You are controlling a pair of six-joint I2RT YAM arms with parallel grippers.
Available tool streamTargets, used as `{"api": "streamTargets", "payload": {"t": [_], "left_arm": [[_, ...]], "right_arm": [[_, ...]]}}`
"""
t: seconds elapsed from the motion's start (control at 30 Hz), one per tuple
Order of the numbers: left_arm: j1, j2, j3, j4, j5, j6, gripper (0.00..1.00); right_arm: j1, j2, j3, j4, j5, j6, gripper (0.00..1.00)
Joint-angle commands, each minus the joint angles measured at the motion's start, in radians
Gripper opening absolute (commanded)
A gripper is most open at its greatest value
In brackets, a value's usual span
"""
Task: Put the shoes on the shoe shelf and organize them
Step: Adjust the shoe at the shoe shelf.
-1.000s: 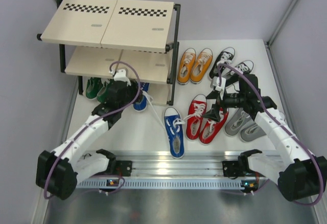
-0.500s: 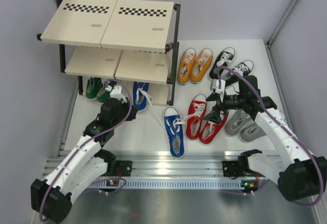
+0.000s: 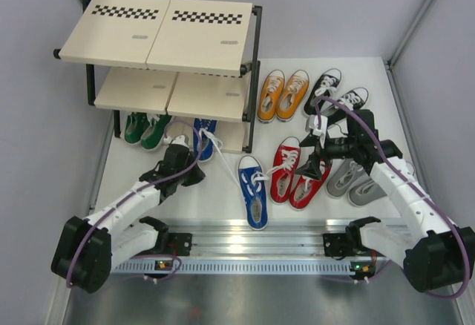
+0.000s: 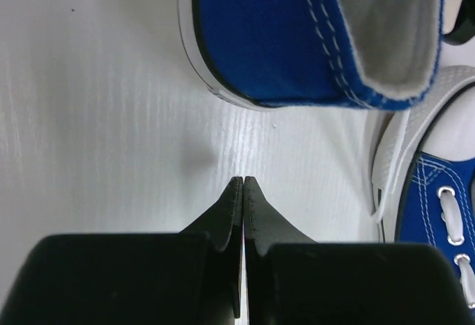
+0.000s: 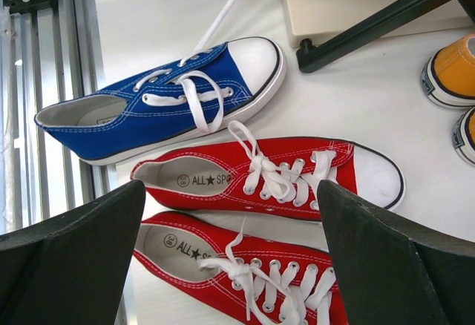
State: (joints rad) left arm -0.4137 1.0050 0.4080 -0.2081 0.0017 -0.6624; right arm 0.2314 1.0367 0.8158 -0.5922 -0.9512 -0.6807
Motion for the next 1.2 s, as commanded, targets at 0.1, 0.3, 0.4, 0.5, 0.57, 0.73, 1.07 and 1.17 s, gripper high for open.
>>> {"api": "streamTargets", "payload": {"t": [0.1,0.3,0.4,0.5,0.57,0.73,1.07,1.17], "left_arm": [[0.004,0.044,0.020,0.165,-0.129,-0.014,0.00],[0.006,0.147,0.072,0.232,-0.166,-0.013,0.00],[0.004,0.190,0.100,0.246,-0.177,-0.016,0.00],[0.006,0.202,0.115,0.257,-0.215,-0.023,0.01],[0.006,0.205,0.123,0.263,-0.239,-0.025,0.01],[0.013,0.204,0.143,0.269,-0.290,-0.028,0.02],[0.013,0.270,0.167,0.286,-0.230,-0.005,0.09],[0.013,0.244,0.158,0.263,-0.229,-0.008,0.19]], "right_arm": [[-0.014,-0.001,0.006,0.022,-0.031,-0.019,1.00],[-0.015,-0.006,0.003,0.022,-0.029,-0.019,1.00],[-0.018,-0.007,0.003,0.020,-0.027,-0.019,0.99],[-0.018,-0.007,0.003,0.020,-0.029,-0.019,1.00],[-0.021,-0.006,0.002,0.020,-0.029,-0.020,0.99],[-0.020,-0.006,0.003,0.020,-0.031,-0.022,0.99],[-0.024,-0.007,0.000,0.017,-0.027,-0.023,1.00],[-0.024,-0.009,0.002,0.011,-0.020,-0.031,0.99]]}}
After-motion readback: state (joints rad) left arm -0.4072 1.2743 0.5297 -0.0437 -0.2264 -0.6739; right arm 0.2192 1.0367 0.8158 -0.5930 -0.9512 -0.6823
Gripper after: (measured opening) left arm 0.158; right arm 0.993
